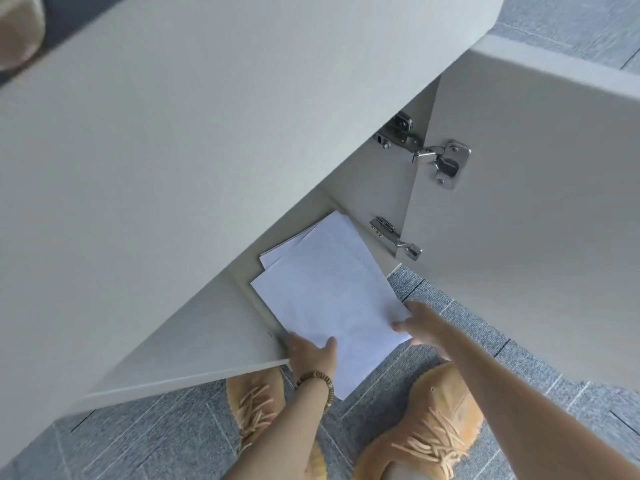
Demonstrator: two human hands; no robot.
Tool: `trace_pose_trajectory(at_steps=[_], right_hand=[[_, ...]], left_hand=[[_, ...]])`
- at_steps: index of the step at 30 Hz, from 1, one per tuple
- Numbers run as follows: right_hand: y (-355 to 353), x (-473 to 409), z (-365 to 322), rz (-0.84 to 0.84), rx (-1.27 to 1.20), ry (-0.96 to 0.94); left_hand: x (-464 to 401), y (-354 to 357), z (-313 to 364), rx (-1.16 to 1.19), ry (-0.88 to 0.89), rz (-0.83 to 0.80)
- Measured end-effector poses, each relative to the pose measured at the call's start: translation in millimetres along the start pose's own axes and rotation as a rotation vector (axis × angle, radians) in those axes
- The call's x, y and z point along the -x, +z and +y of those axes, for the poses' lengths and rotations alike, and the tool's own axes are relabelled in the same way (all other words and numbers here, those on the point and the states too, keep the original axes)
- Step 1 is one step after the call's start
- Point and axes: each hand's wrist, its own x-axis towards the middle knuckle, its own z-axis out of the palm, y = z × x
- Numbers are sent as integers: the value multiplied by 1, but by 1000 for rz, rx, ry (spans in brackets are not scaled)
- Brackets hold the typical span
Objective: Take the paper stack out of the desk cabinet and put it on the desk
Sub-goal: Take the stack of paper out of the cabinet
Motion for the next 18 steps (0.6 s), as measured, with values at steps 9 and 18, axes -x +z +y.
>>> trace_pose_trajectory(at_steps=[9, 18], right_hand=[[-6, -20, -4, 54, 203, -115], [-1, -8, 2, -75, -34, -88]], left_hand=[[-1, 18, -31, 148, 45, 47], [-8, 8, -18, 137, -71, 48]])
